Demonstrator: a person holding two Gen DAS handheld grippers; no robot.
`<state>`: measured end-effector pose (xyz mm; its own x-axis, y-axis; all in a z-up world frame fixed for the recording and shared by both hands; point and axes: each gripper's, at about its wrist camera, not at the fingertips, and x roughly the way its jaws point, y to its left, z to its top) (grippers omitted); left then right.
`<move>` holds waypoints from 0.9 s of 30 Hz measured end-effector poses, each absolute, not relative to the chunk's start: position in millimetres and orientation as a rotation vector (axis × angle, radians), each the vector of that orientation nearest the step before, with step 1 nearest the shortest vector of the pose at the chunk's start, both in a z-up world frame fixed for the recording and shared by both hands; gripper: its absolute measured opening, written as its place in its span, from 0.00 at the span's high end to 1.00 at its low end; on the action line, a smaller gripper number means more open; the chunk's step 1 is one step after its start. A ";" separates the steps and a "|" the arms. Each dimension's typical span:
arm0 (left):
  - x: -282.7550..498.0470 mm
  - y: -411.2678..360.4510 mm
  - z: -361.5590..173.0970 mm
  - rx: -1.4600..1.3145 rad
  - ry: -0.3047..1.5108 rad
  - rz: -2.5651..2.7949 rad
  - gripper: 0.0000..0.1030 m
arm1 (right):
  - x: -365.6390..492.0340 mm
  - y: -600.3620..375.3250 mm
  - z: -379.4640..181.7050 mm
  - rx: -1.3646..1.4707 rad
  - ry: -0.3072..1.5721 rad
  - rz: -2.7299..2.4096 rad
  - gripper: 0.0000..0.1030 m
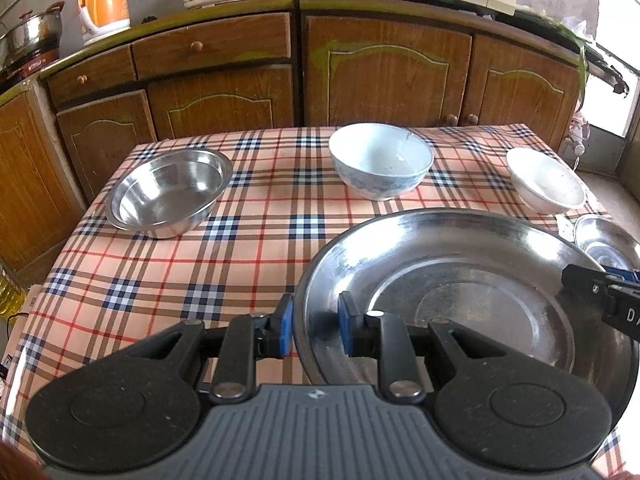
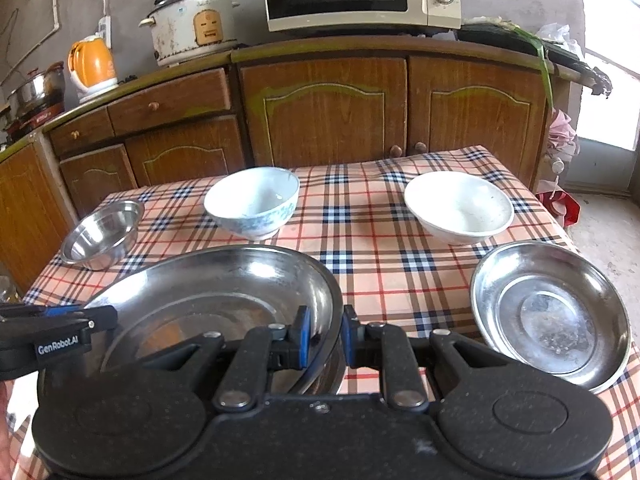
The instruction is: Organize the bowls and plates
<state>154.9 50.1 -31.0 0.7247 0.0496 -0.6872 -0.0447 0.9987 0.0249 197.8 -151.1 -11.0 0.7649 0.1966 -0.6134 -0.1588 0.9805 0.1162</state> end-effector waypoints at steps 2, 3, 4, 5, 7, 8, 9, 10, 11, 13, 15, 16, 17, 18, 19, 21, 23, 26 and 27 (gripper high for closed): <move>156.6 50.2 -32.2 0.008 0.760 0.052 0.78 | 199.9 -150.7 -14.5 0.059 0.680 0.193 0.79; 157.4 50.2 -32.9 0.009 0.761 0.053 0.78 | 200.9 -149.9 -15.8 0.058 0.683 0.192 0.79; 158.0 50.3 -33.6 0.008 0.762 0.053 0.78 | 201.8 -149.5 -17.1 0.057 0.685 0.192 0.79; 158.7 50.5 -34.2 0.007 0.762 0.053 0.78 | 202.4 -149.1 -18.1 0.057 0.686 0.192 0.79; 160.4 51.4 -35.7 0.004 0.763 0.051 0.78 | 204.4 -149.1 -19.8 0.058 0.689 0.193 0.79; 160.8 51.4 -36.5 0.004 0.763 0.050 0.78 | 205.1 -148.9 -20.7 0.058 0.689 0.193 0.79; 161.7 51.3 -37.5 0.004 0.764 0.050 0.78 | 205.2 -148.9 -20.8 0.057 0.690 0.192 0.79; 162.1 51.3 -38.6 0.006 0.764 0.050 0.78 | 206.1 -148.6 -21.7 0.056 0.692 0.193 0.79; 162.4 51.4 -39.6 0.008 0.764 0.050 0.78 | 207.3 -148.3 -23.0 0.055 0.693 0.193 0.79; 163.3 51.9 -41.5 0.011 0.765 0.050 0.78 | 209.1 -147.6 -25.7 0.056 0.699 0.194 0.79; 164.4 53.0 -43.4 0.008 0.770 0.051 0.78 | 210.5 -146.1 -28.2 0.055 0.702 0.194 0.79; 165.0 53.2 -43.9 0.008 0.771 0.052 0.78 | 211.0 -145.5 -29.4 0.052 0.703 0.195 0.79; 165.6 53.3 -44.8 0.008 0.774 0.053 0.78 | 212.1 -144.6 -31.1 0.049 0.707 0.195 0.79; 166.4 53.5 -46.0 0.007 0.777 0.052 0.78 | 213.2 -144.1 -32.6 0.048 0.712 0.195 0.79; 166.9 53.8 -47.2 0.008 0.778 0.052 0.78 | 214.0 -144.1 -34.1 0.048 0.715 0.194 0.79; 168.3 53.6 -49.1 0.010 0.780 0.051 0.78 | 215.5 -143.9 -36.5 0.048 0.718 0.191 0.79; 169.7 53.6 -51.0 0.011 0.785 0.050 0.78 | 217.6 -143.5 -38.5 0.046 0.722 0.188 0.79; 171.4 54.4 -54.5 0.011 0.796 0.050 0.78 | 219.5 -142.9 -42.4 0.043 0.731 0.190 0.79; 172.2 54.4 -55.6 0.012 0.800 0.049 0.78 | 220.1 -142.3 -43.6 0.041 0.734 0.190 0.79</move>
